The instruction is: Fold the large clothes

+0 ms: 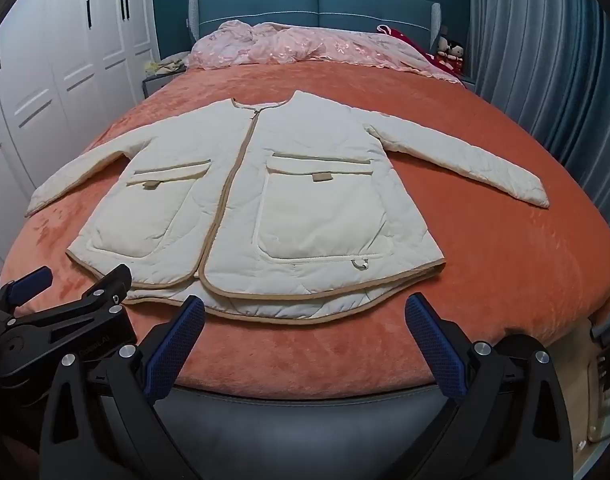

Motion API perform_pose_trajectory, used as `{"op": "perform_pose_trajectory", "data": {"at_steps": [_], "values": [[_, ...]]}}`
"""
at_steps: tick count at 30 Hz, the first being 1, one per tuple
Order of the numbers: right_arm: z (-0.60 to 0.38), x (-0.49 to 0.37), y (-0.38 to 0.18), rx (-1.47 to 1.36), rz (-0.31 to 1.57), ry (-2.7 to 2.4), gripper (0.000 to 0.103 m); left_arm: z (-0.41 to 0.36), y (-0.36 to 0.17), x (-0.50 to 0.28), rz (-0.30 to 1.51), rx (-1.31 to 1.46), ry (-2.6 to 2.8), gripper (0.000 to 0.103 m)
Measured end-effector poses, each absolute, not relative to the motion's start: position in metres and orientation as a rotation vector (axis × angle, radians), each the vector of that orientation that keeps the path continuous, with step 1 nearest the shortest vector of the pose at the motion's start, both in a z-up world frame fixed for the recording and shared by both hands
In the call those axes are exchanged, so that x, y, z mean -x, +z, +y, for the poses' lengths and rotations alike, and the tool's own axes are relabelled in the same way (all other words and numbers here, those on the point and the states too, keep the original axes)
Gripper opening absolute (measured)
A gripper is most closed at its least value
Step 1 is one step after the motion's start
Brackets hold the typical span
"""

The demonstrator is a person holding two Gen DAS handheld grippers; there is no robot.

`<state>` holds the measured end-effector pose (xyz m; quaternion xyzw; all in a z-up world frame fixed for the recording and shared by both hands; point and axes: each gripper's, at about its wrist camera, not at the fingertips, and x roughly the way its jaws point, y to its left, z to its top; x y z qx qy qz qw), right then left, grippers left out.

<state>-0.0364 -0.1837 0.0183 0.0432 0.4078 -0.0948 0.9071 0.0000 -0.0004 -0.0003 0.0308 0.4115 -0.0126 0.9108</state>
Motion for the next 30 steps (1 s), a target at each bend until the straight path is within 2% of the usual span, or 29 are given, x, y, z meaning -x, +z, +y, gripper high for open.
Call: {"op": "perform_pose_trajectory", "data": {"at_steps": [30], "values": [[-0.179,0.037,0.017,-0.085,0.844,-0.196,0.098,0.002,0.006,0.004,0.851,-0.079,-0.009,0.098]]}}
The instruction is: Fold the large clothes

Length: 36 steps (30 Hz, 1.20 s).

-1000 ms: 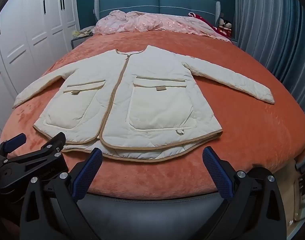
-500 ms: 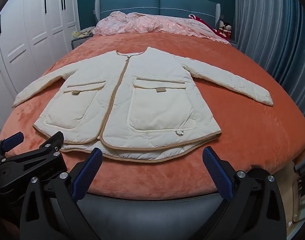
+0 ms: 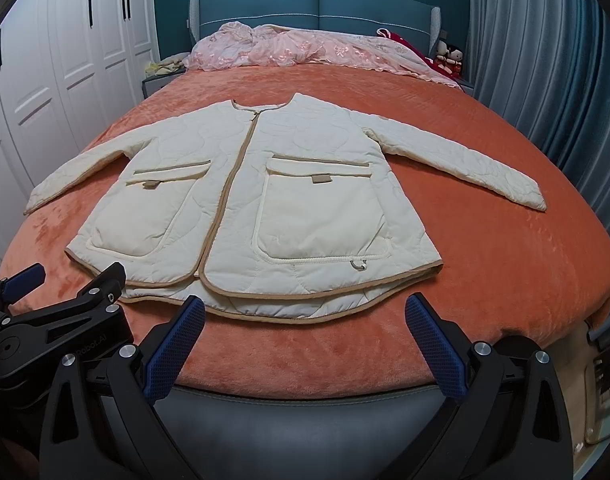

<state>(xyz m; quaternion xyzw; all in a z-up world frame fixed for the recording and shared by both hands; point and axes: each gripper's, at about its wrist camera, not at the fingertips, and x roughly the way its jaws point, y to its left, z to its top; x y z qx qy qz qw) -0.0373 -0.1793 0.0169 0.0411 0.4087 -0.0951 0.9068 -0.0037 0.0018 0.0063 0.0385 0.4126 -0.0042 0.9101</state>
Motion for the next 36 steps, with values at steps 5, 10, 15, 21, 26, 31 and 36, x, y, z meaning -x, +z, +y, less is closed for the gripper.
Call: {"op": "perform_pose_trajectory", "data": {"at_steps": [5,10,15,21,26,31,36], "values": [[-0.1777,0.038,0.017,-0.084,0.844,-0.198,0.098,0.0061,0.0087,0.0022,0.851,-0.077,-0.006,0.098],[-0.1778,0.0378,0.0174,-0.086,0.845,-0.198,0.098,0.0023,0.0064,0.0039,0.851,-0.082,-0.009,0.098],[-0.1773,0.039,0.0154,-0.084,0.847,-0.198,0.098,0.0027,0.0068,0.0047,0.85,-0.082,-0.007,0.098],[-0.1768,0.039,0.0148,-0.085,0.847,-0.198,0.098,0.0037,0.007,0.0051,0.849,-0.082,-0.007,0.098],[-0.1766,0.0388,0.0148,-0.085,0.848,-0.198,0.098,0.0065,0.0084,0.0059,0.849,-0.081,-0.006,0.098],[-0.1759,0.0392,0.0139,-0.084,0.849,-0.198,0.098,0.0055,0.0077,0.0061,0.848,-0.082,-0.007,0.098],[-0.1747,0.0399,0.0124,-0.083,0.852,-0.194,0.098,0.0084,0.0065,0.0074,0.849,-0.079,-0.003,0.098]]}}
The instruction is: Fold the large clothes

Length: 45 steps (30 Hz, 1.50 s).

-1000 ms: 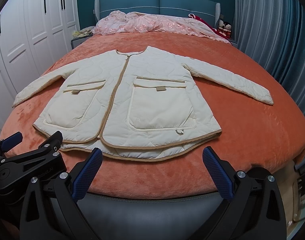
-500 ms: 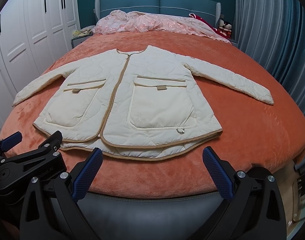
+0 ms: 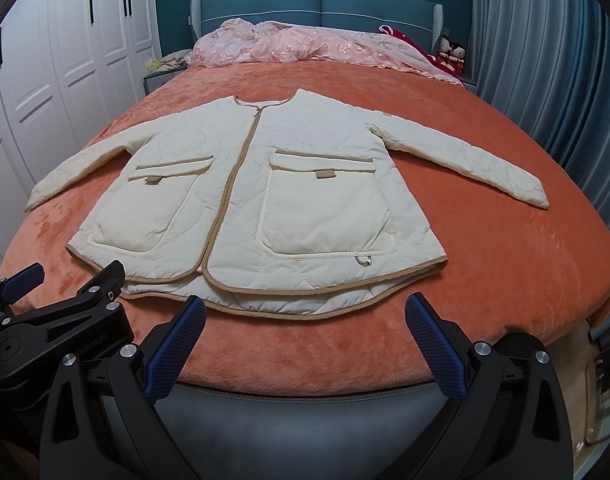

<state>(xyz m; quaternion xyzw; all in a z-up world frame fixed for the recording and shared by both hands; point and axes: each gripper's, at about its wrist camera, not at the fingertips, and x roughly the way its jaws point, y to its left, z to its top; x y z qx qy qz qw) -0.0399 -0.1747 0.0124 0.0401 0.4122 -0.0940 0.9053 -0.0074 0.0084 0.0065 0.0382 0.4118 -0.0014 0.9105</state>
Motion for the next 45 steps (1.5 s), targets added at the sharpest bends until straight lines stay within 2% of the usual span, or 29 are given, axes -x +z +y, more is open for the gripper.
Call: {"op": "perform_pose_trajectory", "data": {"at_steps": [45], "values": [[-0.173,0.04,0.0116,-0.084,0.855,-0.194,0.098,0.0087,0.0058,0.0082,0.848,-0.081,-0.005,0.097]]}}
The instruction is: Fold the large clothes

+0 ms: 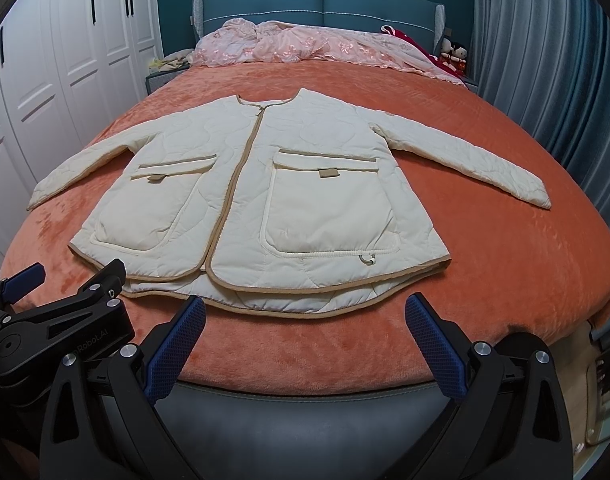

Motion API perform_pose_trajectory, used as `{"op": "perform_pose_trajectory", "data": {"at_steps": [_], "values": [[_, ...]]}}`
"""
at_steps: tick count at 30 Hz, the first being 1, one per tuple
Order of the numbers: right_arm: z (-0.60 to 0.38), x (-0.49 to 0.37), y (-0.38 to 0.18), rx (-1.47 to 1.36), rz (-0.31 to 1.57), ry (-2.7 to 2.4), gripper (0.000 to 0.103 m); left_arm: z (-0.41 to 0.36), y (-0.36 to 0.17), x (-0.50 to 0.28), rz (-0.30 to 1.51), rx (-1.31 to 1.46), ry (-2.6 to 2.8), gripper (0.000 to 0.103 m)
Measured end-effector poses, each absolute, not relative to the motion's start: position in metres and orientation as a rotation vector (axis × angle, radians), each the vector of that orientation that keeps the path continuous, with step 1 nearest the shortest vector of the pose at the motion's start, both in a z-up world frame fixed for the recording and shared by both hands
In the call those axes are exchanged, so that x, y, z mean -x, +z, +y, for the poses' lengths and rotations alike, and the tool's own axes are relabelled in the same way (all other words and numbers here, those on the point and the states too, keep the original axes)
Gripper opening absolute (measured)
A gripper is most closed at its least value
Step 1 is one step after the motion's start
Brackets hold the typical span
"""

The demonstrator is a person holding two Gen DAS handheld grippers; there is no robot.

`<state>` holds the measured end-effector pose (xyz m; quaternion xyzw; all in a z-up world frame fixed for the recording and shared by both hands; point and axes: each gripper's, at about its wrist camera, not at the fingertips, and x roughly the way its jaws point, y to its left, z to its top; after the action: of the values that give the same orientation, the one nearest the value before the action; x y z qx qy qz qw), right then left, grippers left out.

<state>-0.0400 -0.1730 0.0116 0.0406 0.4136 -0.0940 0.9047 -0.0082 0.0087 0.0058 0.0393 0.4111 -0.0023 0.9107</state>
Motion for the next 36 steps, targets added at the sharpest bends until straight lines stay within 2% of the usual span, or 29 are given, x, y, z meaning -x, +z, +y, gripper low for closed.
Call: {"op": "perform_pose_trajectory", "data": {"at_steps": [32,36], "values": [[-0.171,0.031,-0.007,-0.067,0.897,-0.179,0.098,0.004,-0.006,0.003,0.854,-0.123,0.004,0.094],[-0.187,0.023,-0.008,-0.061,0.844,-0.2,0.098,-0.002,-0.004,-0.009,0.828,-0.156,0.038,0.094]]}}
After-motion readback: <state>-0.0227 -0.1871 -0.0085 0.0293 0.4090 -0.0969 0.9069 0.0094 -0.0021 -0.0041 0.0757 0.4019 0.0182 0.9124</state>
